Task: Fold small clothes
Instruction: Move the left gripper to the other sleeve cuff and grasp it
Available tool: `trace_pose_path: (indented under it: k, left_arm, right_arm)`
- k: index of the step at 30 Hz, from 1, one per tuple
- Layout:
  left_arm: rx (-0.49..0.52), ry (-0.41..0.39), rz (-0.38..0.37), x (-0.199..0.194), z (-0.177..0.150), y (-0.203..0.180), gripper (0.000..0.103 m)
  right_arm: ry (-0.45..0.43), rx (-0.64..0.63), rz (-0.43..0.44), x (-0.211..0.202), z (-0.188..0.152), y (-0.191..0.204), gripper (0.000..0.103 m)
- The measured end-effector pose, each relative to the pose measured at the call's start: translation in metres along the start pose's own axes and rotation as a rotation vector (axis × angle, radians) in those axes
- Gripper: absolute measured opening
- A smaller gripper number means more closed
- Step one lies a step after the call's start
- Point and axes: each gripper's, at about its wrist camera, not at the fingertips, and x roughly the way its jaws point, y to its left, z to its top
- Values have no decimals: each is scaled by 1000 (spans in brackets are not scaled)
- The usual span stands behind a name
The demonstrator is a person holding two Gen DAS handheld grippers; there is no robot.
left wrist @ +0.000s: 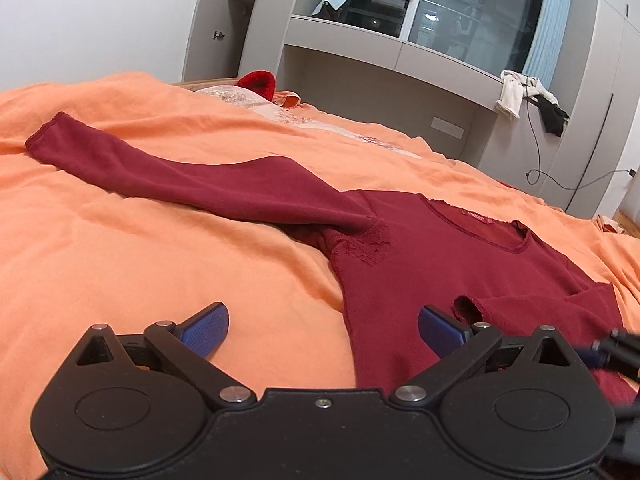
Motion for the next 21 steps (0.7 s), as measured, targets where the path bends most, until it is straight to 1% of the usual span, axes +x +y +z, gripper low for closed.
trace_pose_path:
  k: [1,2,3,5,8,9,12,13,15,17,19,21]
  left_arm:
    - [-7,-2,1,0,1,1,101]
    - [-15,-4,3,0,2,3,102]
    - [-25,-8,7,-1,4,6,102]
    - [-50,-17,18,-2,7,14,102]
    - [-106,-26,49,-1,14,32,102]
    - [-128,-27,61,0,17,39,102]
    - [-191,-28,95,7,25,62,102]
    - [-210,-32,110,10,28,71,102]
    - [-248,-42,135,16,34,88,102]
    - [-310,-48,157,23,40,108,102]
    - [-366,-61,162,29,46,125,102]
    - [-390,-81,165,36,53,142,102]
  right_arm:
    - [-5,-7,-1,-3,0,2,51]
    - [-14,5,5,-8,0,0,57]
    - [-25,24,9,-13,-1,-2,67]
    - [-60,63,3,-24,-4,-7,80]
    - [-87,103,-3,-41,-8,-12,86]
    - [-93,120,-4,-46,-8,-15,91]
    - [-125,187,-7,-66,-15,-20,101]
    - [-135,214,-6,-72,-18,-21,103]
    - [-147,251,9,-83,-24,-24,103]
    - [-165,287,3,-94,-31,-26,103]
    - [-176,313,8,-100,-37,-29,103]
    - [-178,329,5,-103,-41,-32,103]
